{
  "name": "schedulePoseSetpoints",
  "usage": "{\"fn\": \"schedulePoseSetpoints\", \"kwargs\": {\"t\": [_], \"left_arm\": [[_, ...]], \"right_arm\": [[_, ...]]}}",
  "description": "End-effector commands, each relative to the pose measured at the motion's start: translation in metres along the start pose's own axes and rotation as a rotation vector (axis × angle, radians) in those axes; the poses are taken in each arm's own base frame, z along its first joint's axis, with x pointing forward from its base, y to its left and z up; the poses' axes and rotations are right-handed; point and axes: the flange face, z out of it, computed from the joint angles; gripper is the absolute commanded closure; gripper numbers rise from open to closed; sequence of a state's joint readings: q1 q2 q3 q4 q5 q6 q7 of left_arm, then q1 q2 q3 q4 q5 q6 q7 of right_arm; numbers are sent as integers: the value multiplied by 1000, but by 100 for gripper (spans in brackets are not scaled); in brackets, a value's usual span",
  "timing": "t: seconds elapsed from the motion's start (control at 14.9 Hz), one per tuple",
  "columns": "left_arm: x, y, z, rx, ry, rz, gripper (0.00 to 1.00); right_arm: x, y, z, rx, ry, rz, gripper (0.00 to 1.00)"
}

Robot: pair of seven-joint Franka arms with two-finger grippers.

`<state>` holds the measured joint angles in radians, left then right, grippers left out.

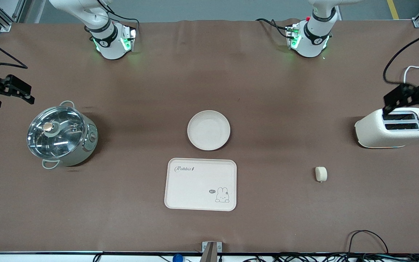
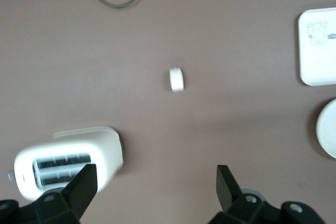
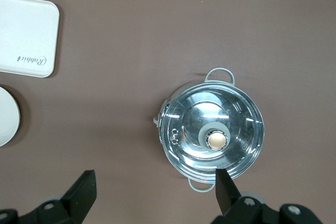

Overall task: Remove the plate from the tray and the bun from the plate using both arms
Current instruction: 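Lower the bun onto the table beside the toaster and open the left gripper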

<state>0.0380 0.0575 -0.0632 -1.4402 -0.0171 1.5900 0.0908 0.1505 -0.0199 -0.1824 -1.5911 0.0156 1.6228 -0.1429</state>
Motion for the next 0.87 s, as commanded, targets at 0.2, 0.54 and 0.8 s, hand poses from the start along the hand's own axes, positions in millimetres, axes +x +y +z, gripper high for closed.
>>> {"fn": "schedulePoseSetpoints", "kwargs": {"t": [0.2, 0.54, 0.8], "left_arm": [[-50, 26, -3, -11, -30, -83, 0], [-45, 41, 2, 36, -27, -63, 0], [-28, 41, -7, 46, -1, -67, 0]], "right_arm": [[0, 3, -6, -3, 3, 17, 0], [0, 4, -9, -4, 8, 15, 0], [0, 5, -9, -4, 11, 15, 0]]}}
